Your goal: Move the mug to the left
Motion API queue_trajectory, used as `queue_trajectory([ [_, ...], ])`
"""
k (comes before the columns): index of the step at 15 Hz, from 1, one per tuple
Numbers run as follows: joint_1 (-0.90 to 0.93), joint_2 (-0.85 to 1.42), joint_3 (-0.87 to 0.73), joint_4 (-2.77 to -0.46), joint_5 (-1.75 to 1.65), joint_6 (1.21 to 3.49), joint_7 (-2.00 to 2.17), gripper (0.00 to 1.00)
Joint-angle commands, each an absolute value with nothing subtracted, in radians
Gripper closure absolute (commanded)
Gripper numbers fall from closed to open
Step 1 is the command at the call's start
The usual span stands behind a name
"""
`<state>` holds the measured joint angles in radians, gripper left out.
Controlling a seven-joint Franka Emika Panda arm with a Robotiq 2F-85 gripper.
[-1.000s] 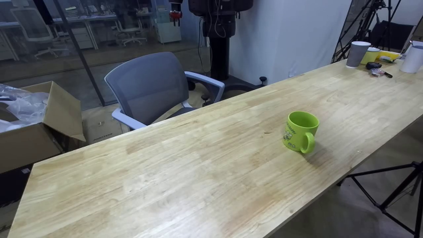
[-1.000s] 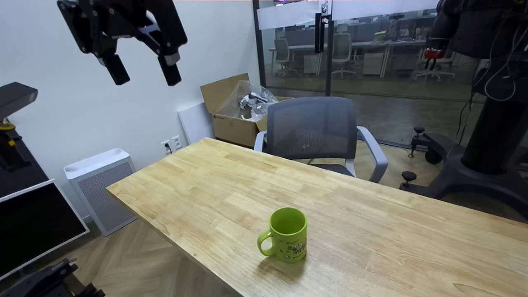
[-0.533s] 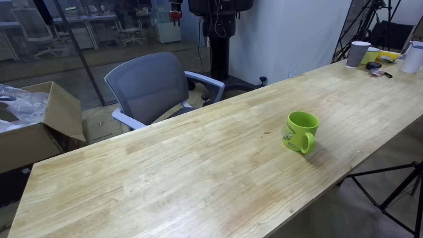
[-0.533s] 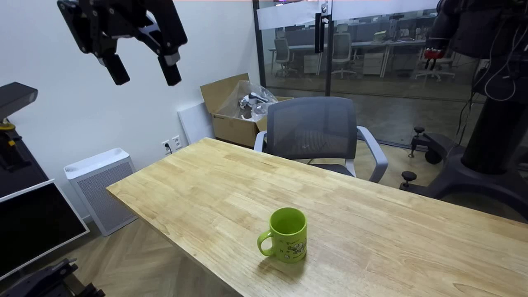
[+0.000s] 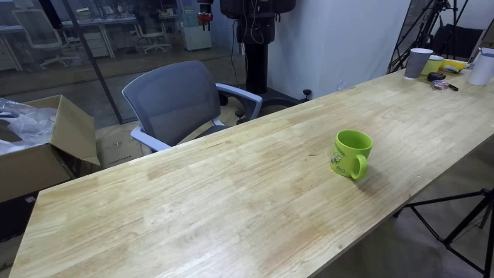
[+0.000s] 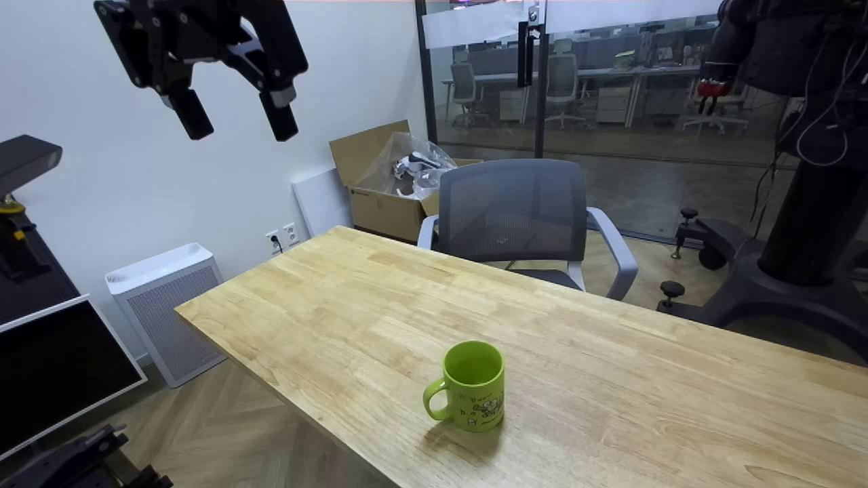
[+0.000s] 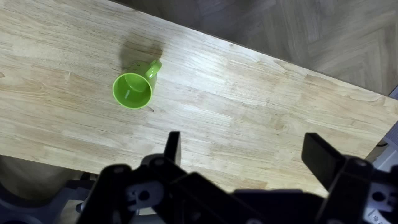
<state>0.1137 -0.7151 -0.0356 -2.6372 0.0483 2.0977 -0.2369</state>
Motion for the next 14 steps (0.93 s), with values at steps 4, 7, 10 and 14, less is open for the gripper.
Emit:
queue_trajectory([
  [4,0.113,-0.715,-0.035,-2.635,0.048,2.095,-0.237,0.00],
  [7,0.113,-0.715,-0.035,-2.635,0.048,2.095,-0.237,0.00],
  [10,0.113,-0.715,-0.035,-2.635,0.048,2.095,-0.237,0.00],
  [14,0.106,-0.710,-0.029,-2.630,0.033,2.112,-0.234,0.00],
])
